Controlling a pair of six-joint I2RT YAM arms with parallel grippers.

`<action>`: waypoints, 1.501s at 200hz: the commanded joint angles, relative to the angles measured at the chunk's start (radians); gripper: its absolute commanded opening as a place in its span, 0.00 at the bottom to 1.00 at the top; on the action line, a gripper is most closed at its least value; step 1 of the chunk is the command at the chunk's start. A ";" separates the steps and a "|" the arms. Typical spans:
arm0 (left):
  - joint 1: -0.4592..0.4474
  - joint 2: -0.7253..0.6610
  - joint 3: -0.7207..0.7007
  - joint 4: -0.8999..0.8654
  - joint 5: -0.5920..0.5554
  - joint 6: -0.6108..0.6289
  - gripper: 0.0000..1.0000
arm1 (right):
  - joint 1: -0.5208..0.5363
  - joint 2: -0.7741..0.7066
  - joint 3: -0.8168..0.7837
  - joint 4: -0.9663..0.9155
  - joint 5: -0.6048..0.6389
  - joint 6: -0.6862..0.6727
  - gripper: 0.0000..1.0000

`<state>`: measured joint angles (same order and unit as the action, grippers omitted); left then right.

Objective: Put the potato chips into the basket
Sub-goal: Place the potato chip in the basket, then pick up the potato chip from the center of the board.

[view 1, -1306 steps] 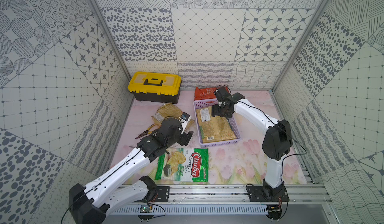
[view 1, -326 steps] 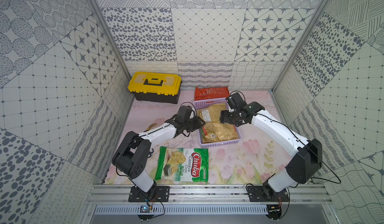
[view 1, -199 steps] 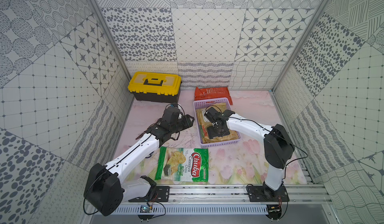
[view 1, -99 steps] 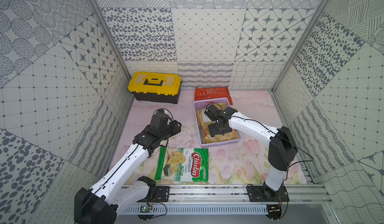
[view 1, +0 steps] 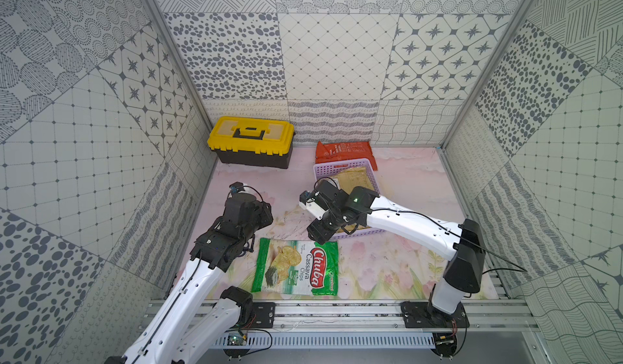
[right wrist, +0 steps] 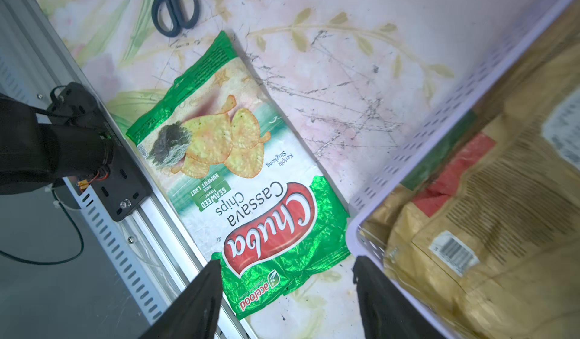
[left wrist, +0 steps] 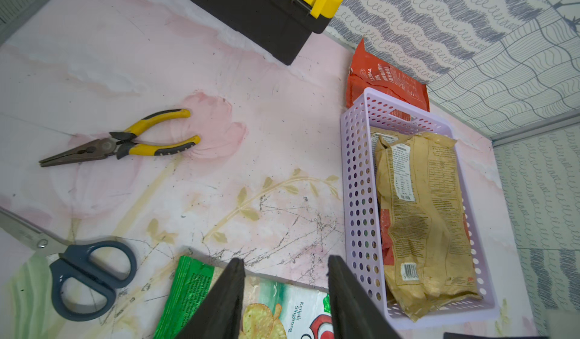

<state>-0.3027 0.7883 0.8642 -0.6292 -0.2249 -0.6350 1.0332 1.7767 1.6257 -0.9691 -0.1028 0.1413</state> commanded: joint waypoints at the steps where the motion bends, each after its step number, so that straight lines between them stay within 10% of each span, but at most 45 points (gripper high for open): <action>1: 0.014 -0.071 -0.031 -0.097 -0.128 0.067 0.47 | 0.008 0.056 0.043 0.025 -0.090 -0.098 0.70; 171: 0.014 -0.192 -0.149 -0.097 -0.146 0.141 0.44 | 0.047 0.535 0.309 -0.066 -0.010 -0.177 0.67; 230: 0.013 -0.164 -0.152 -0.089 -0.122 0.147 0.44 | 0.040 0.510 0.279 -0.066 -0.031 -0.168 0.36; 256: 0.014 -0.150 -0.154 -0.083 -0.105 0.147 0.44 | 0.039 0.485 0.284 -0.066 0.001 -0.162 0.02; 300: 0.013 -0.105 -0.157 -0.067 -0.055 0.153 0.44 | 0.039 0.443 0.308 -0.065 0.061 -0.139 0.00</action>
<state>-0.2981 0.6533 0.7097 -0.7238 -0.3290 -0.5041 1.0668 2.2875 1.9141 -1.0321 -0.0807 -0.0208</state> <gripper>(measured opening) 0.445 0.041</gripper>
